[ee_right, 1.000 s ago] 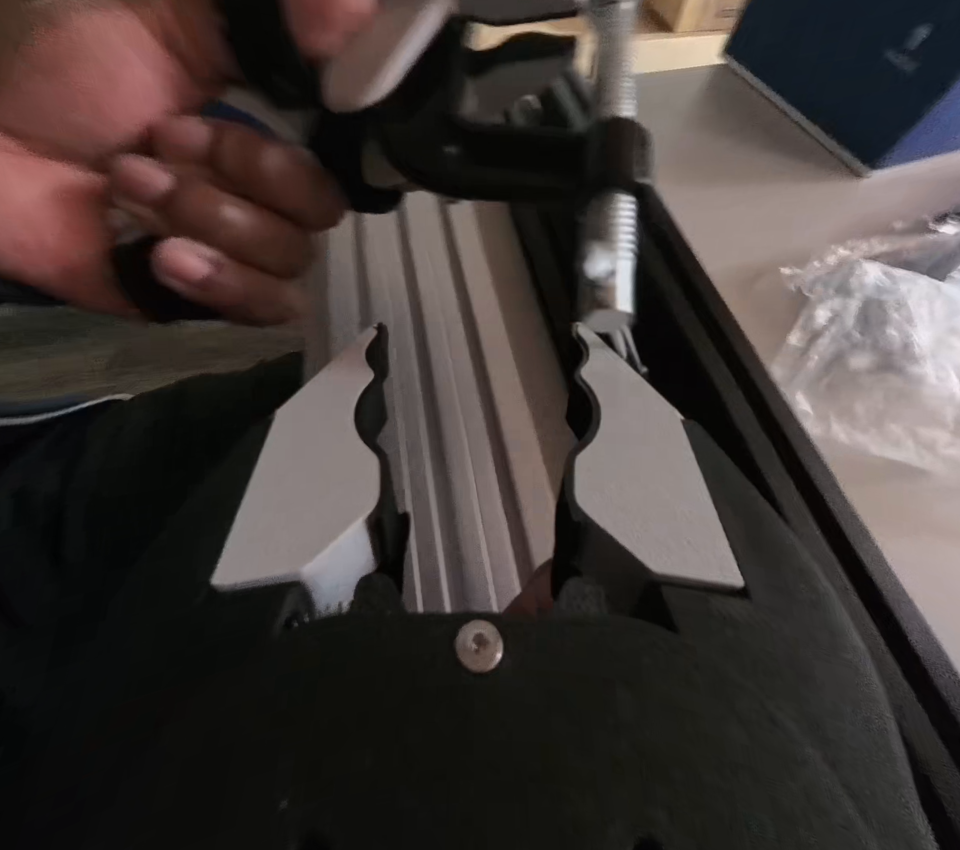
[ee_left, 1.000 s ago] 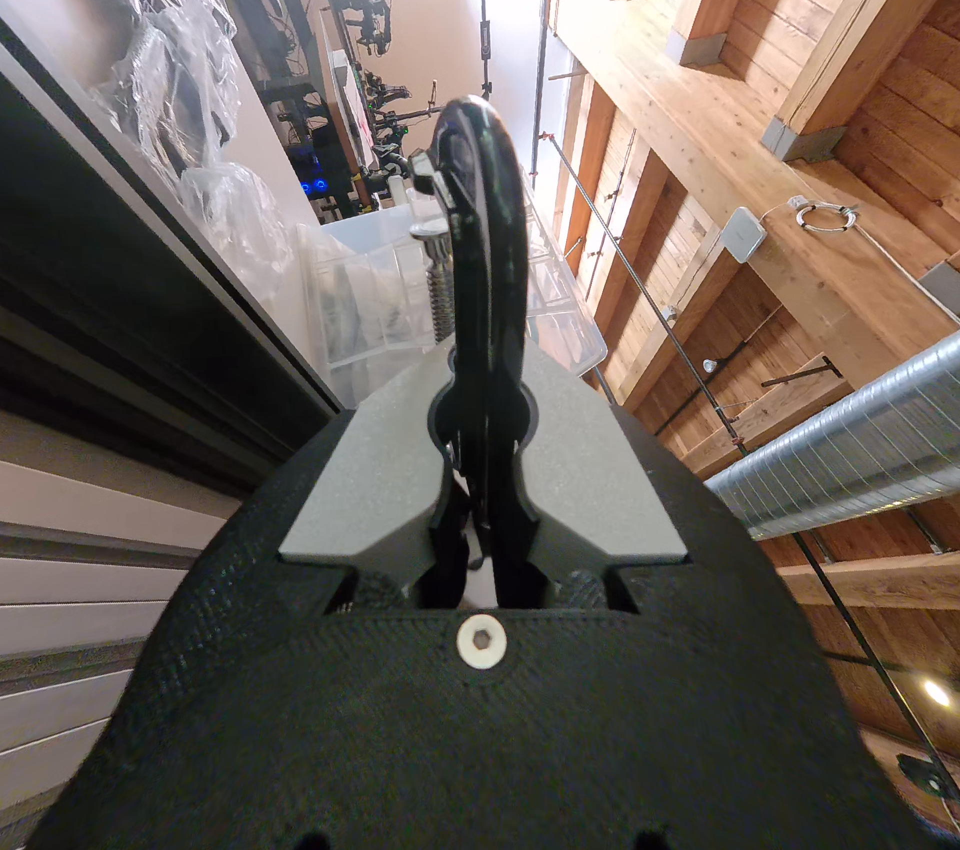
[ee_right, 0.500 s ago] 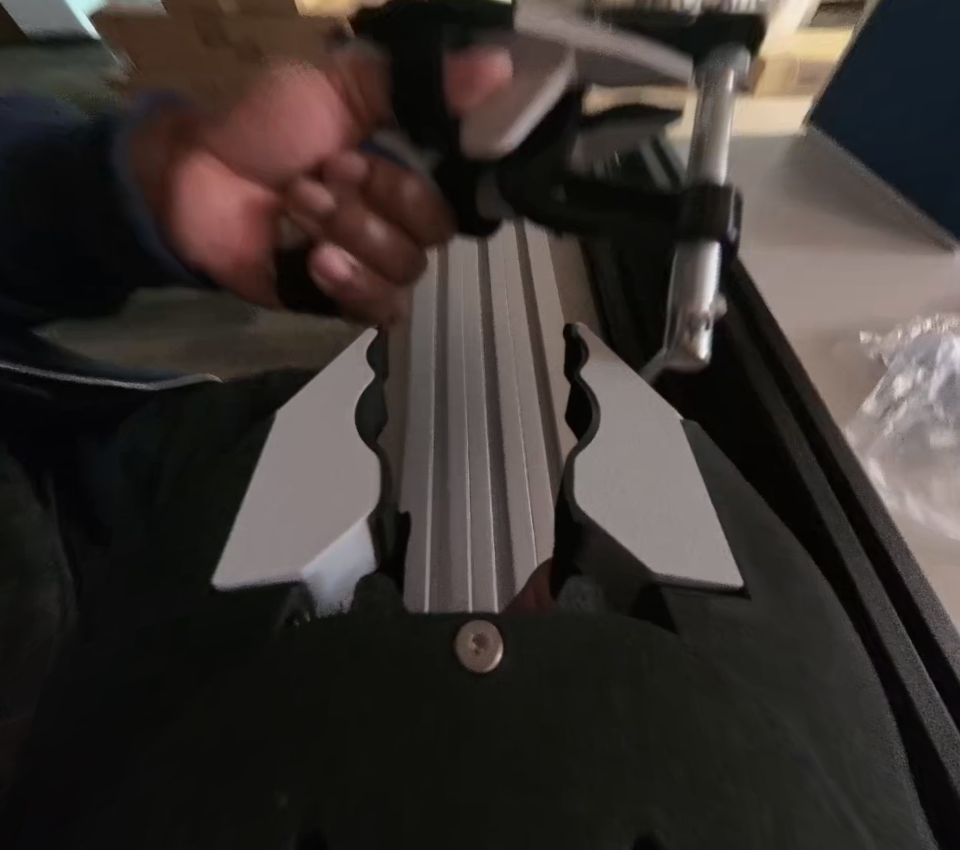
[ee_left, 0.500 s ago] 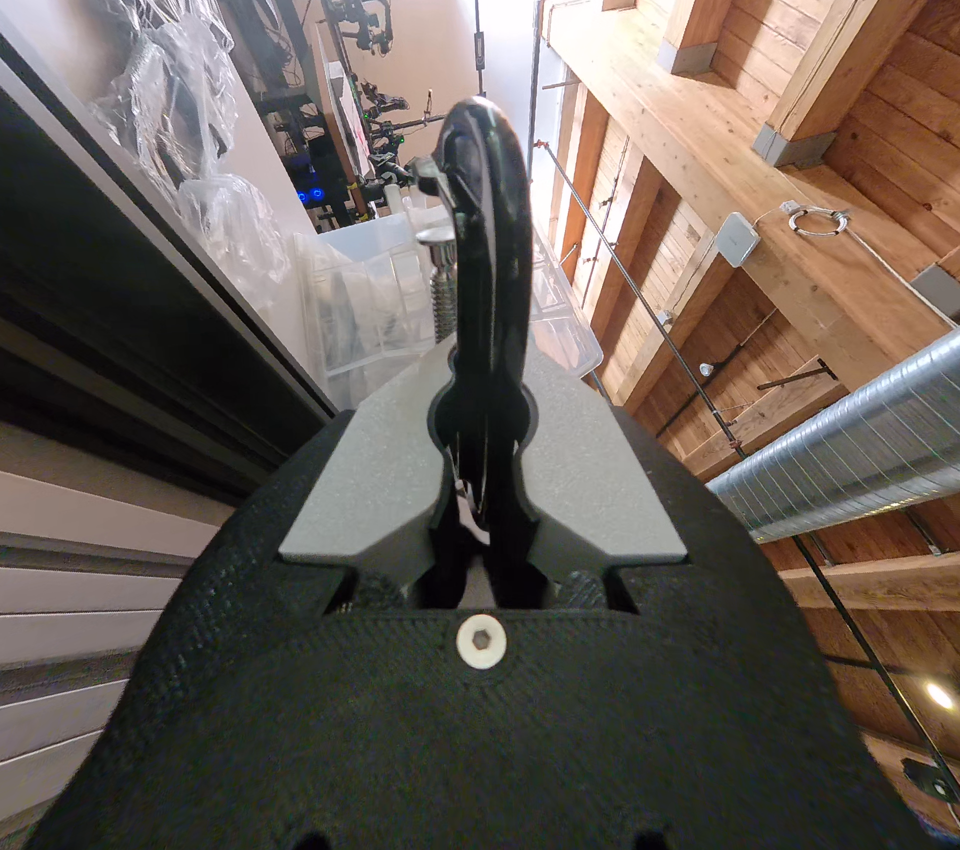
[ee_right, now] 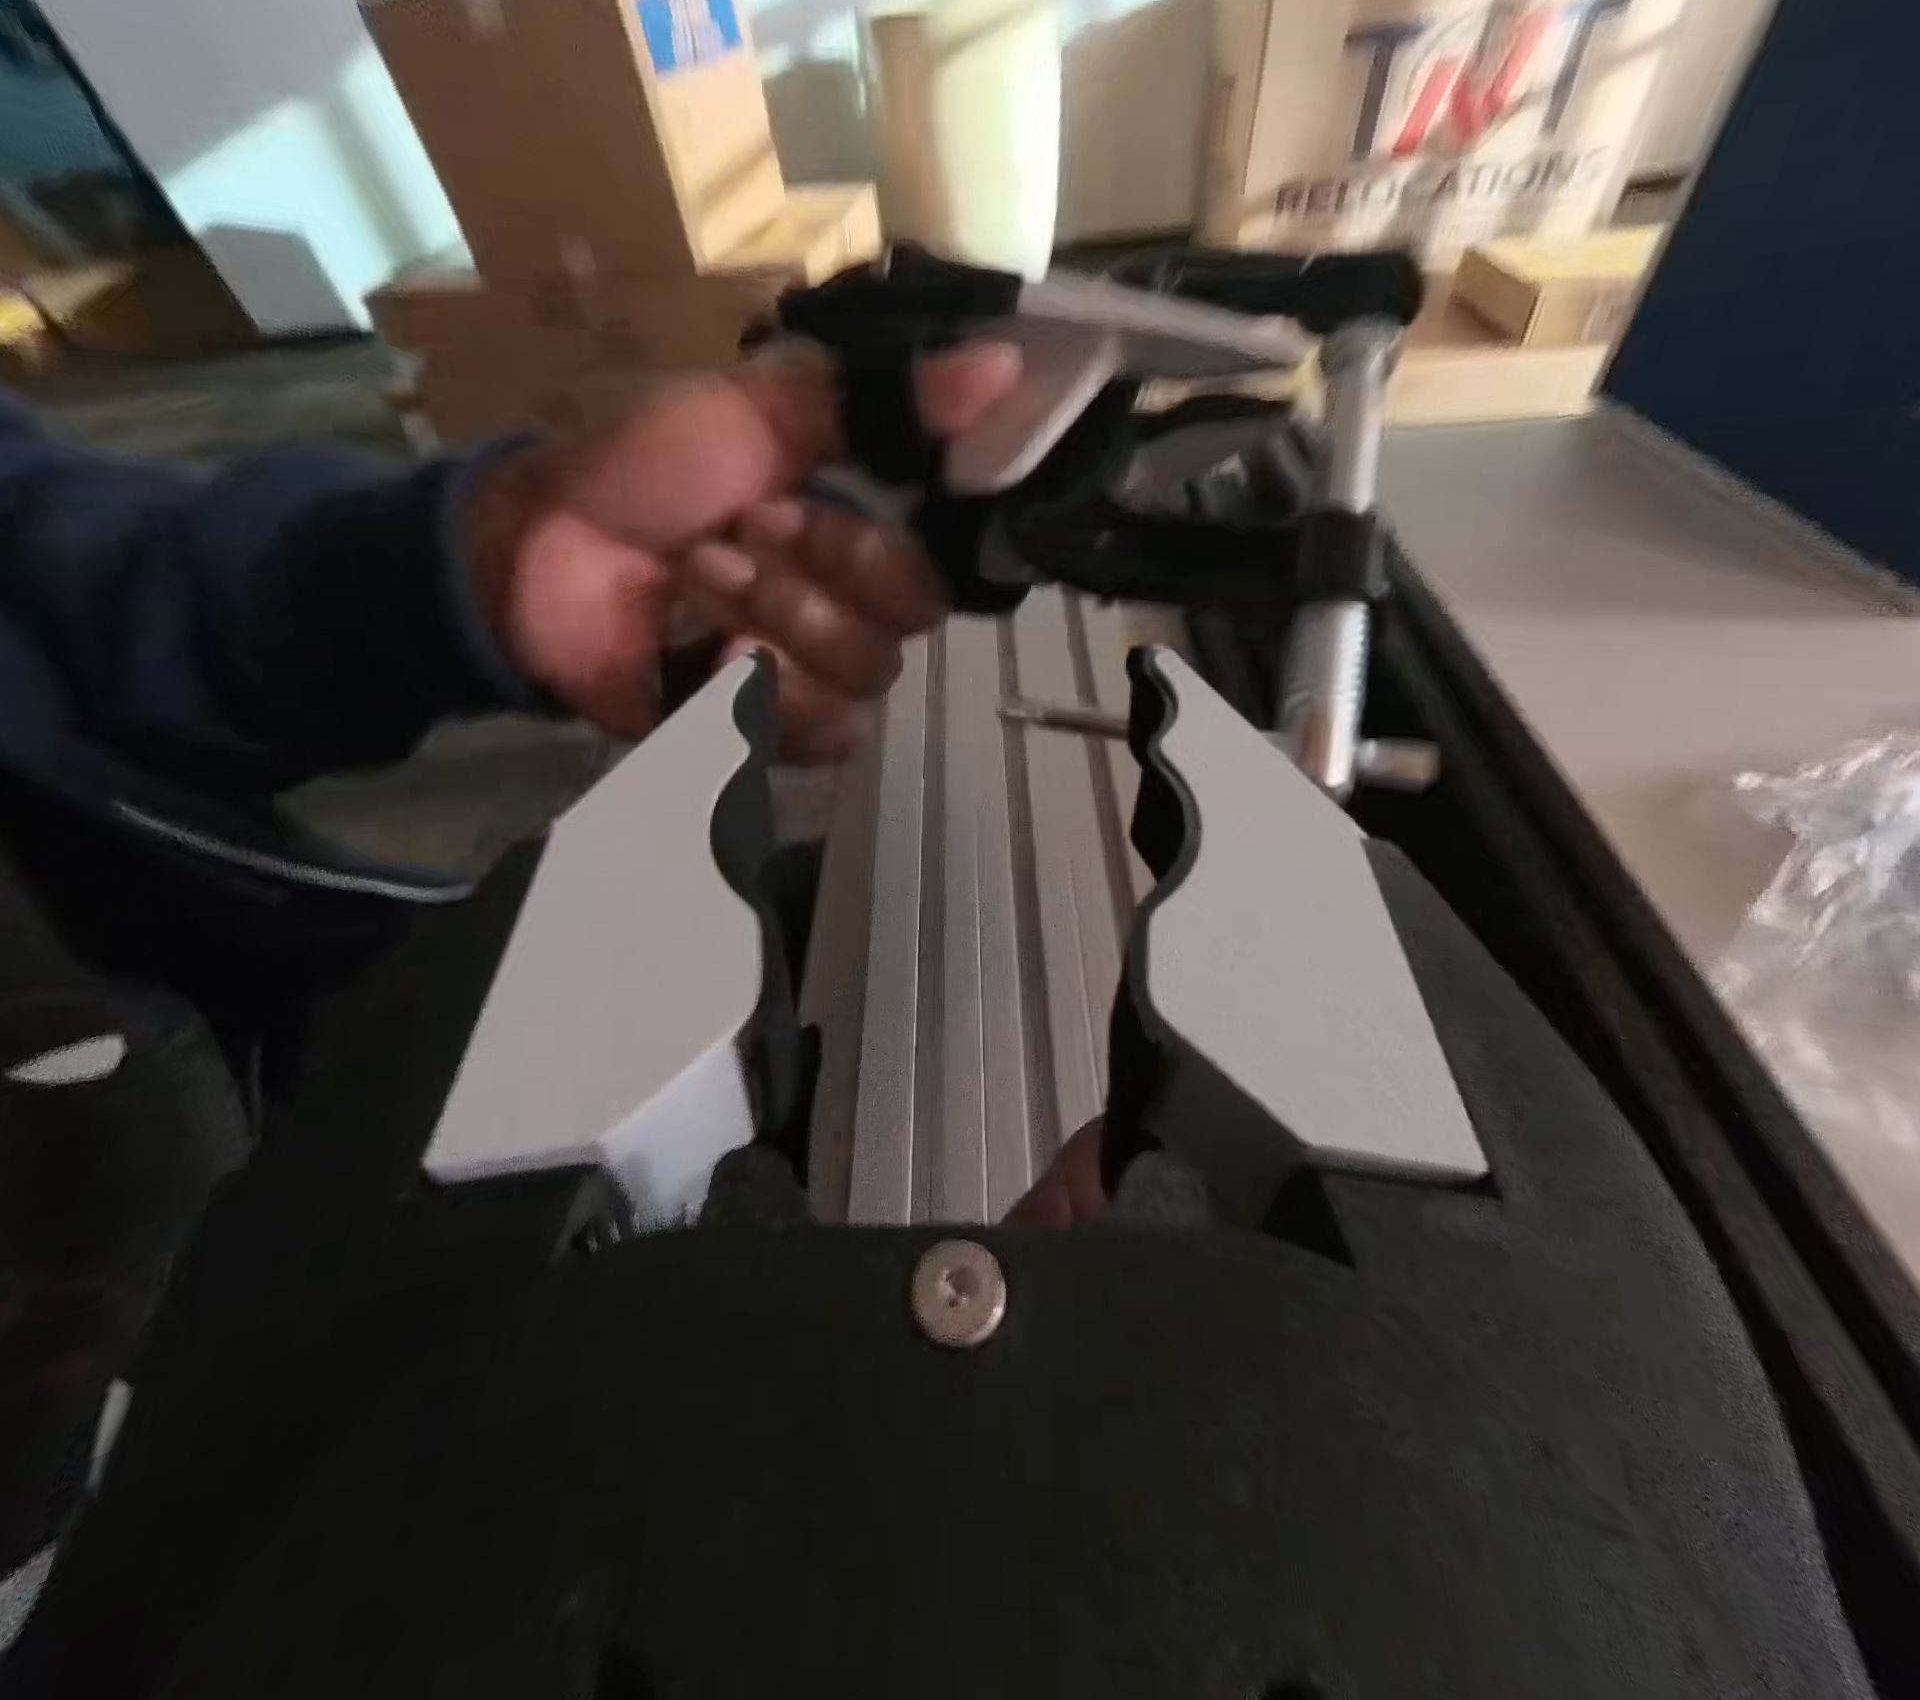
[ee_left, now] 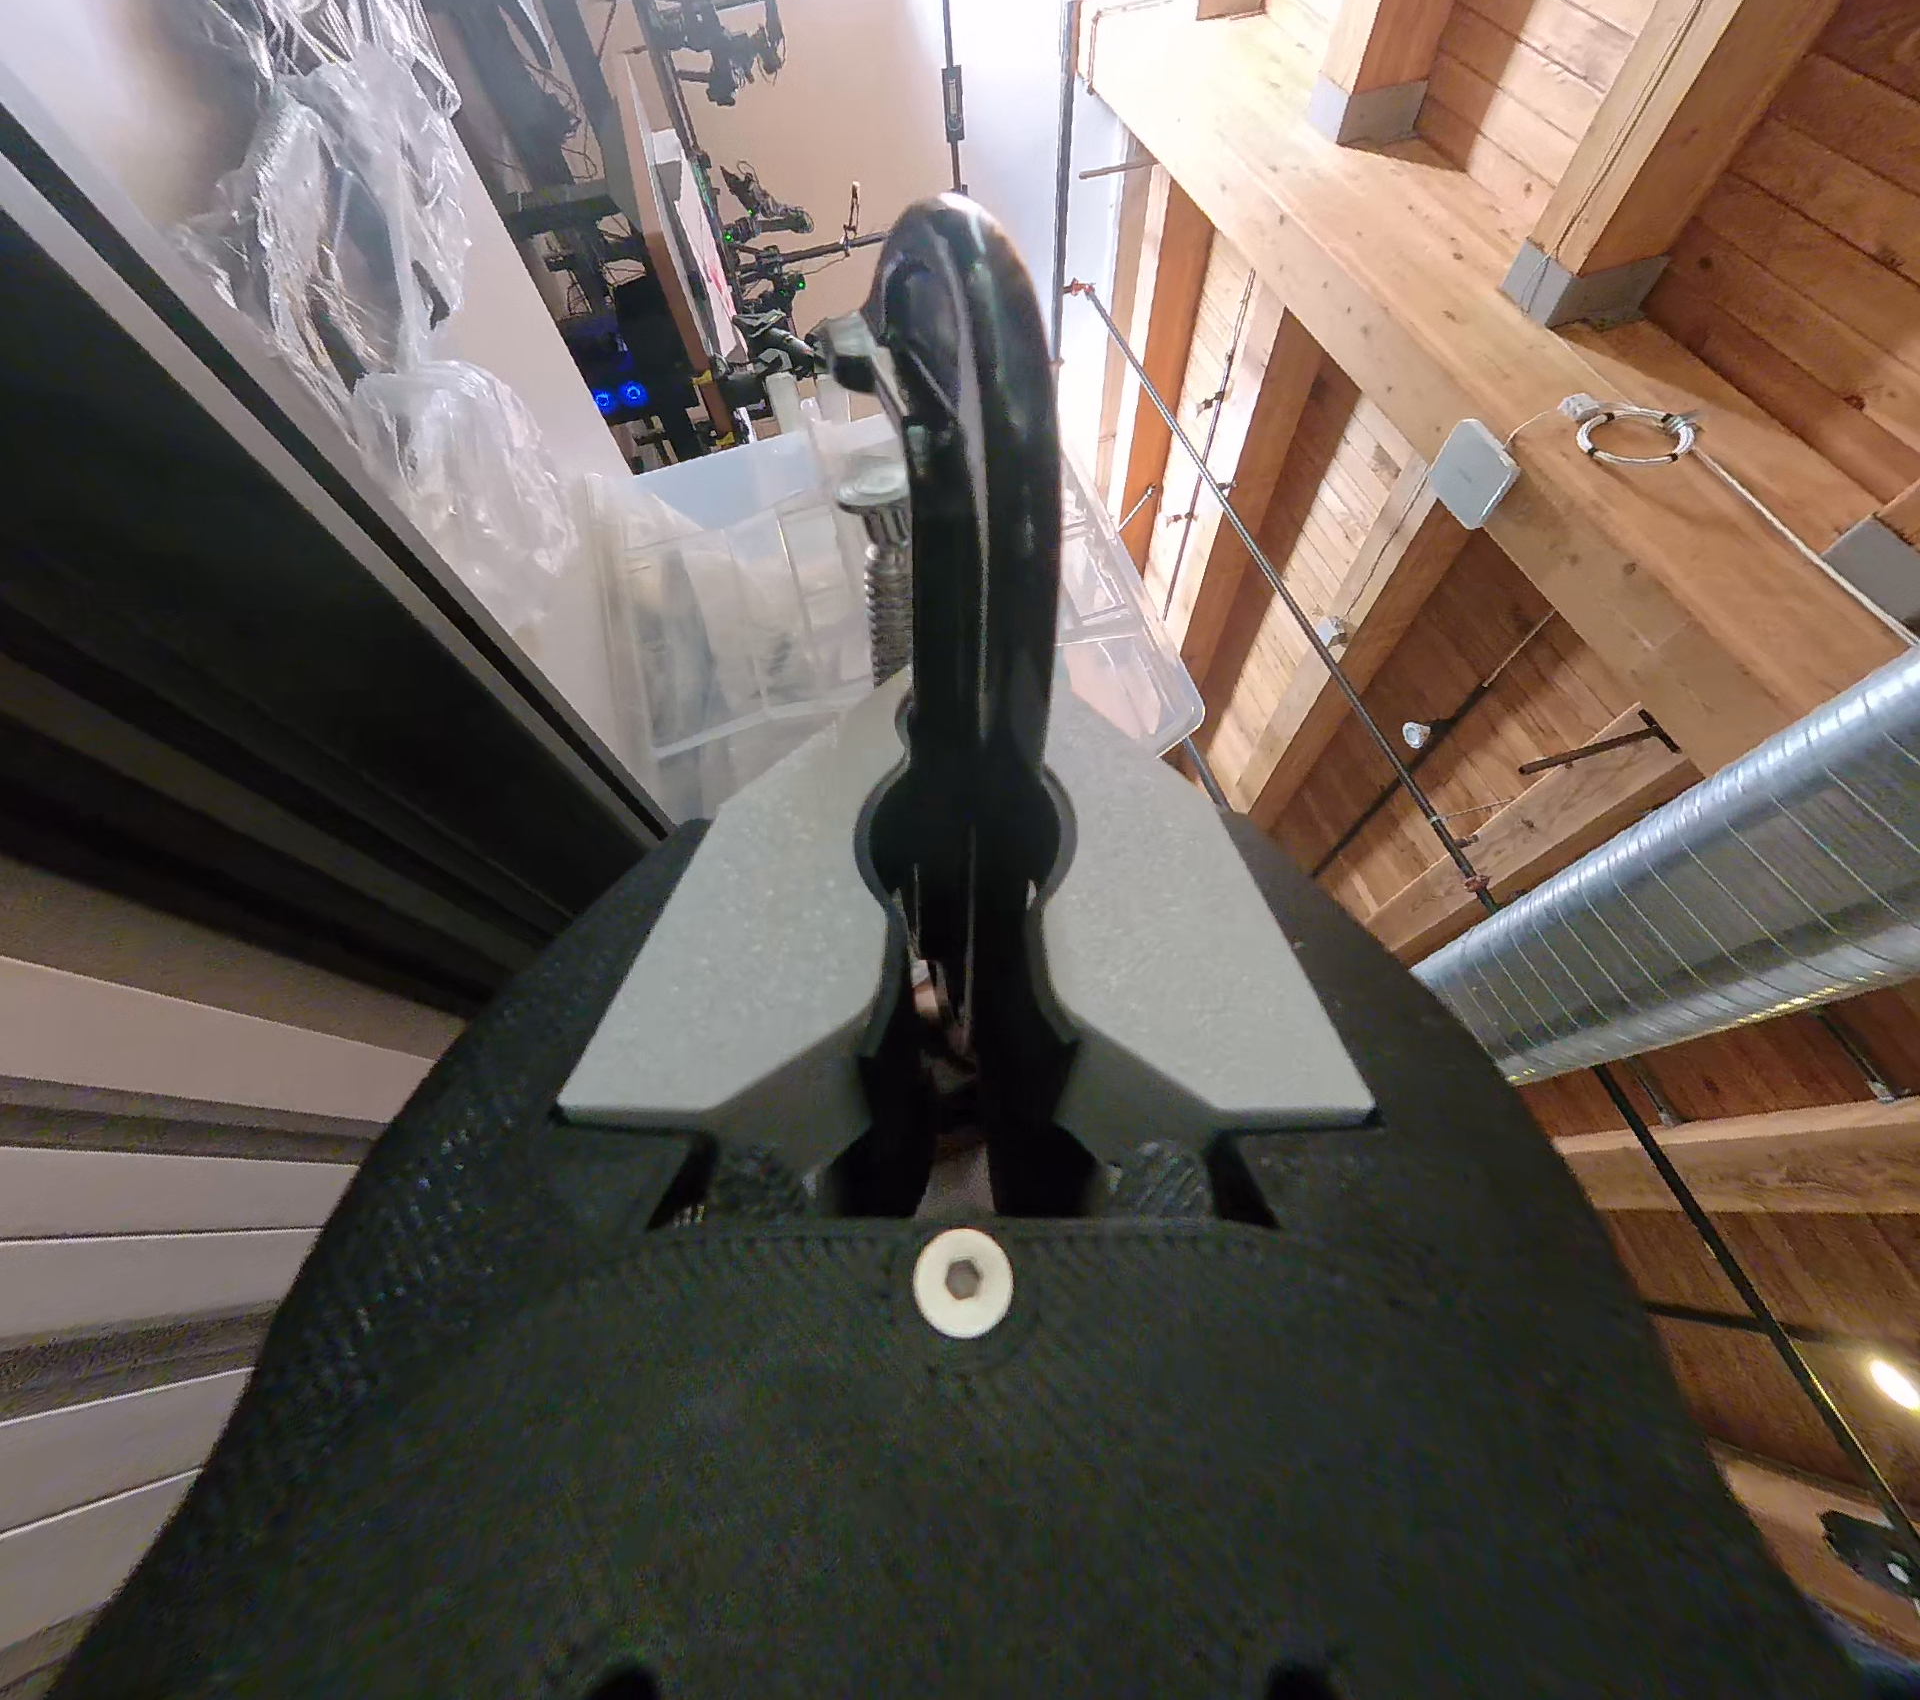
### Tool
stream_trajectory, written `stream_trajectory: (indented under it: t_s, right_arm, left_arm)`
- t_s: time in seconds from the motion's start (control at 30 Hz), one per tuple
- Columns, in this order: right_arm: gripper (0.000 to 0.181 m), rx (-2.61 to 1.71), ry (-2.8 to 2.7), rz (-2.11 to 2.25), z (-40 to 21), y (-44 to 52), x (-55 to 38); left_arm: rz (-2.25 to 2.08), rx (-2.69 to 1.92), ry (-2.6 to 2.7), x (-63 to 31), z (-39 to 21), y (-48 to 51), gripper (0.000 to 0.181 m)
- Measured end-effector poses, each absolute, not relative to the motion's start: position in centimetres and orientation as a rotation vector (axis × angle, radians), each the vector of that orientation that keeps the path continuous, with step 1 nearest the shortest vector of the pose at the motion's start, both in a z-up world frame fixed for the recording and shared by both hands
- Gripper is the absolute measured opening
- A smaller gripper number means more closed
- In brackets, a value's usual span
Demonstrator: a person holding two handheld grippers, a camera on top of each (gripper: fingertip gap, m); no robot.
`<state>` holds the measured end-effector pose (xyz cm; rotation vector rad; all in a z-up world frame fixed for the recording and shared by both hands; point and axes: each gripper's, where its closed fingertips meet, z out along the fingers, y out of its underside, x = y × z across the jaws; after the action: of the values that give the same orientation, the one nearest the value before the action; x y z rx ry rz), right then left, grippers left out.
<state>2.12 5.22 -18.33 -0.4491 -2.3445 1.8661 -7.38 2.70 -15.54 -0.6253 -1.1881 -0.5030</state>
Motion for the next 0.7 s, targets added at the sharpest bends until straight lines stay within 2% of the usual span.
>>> stream_trajectory:
  t_s: [0.17, 0.33, 0.5, 0.7]
  right_arm:
    - [0.069, -0.616, -2.409, 1.502, -23.8, 6.4, -1.1]
    - [0.075, -0.8, -2.08, 1.819, -18.0, 8.8, -3.9]
    - [0.073, -0.538, -2.125, 2.042, -15.3, 7.1, 0.6]
    - [0.069, -0.481, -2.408, 1.772, -21.5, 5.1, 2.7]
  left_arm:
    - [-0.51, -0.629, -1.168, -7.1, -15.1, 2.9, 0.016]
    - [-0.498, -0.643, -1.166, -7.1, -15.0, 2.8, 0.016]
    - [-0.493, -0.64, -1.174, -7.2, -15.2, 2.8, 0.016]
    - [-0.503, -0.628, -1.159, -7.0, -14.9, 2.8, 0.016]
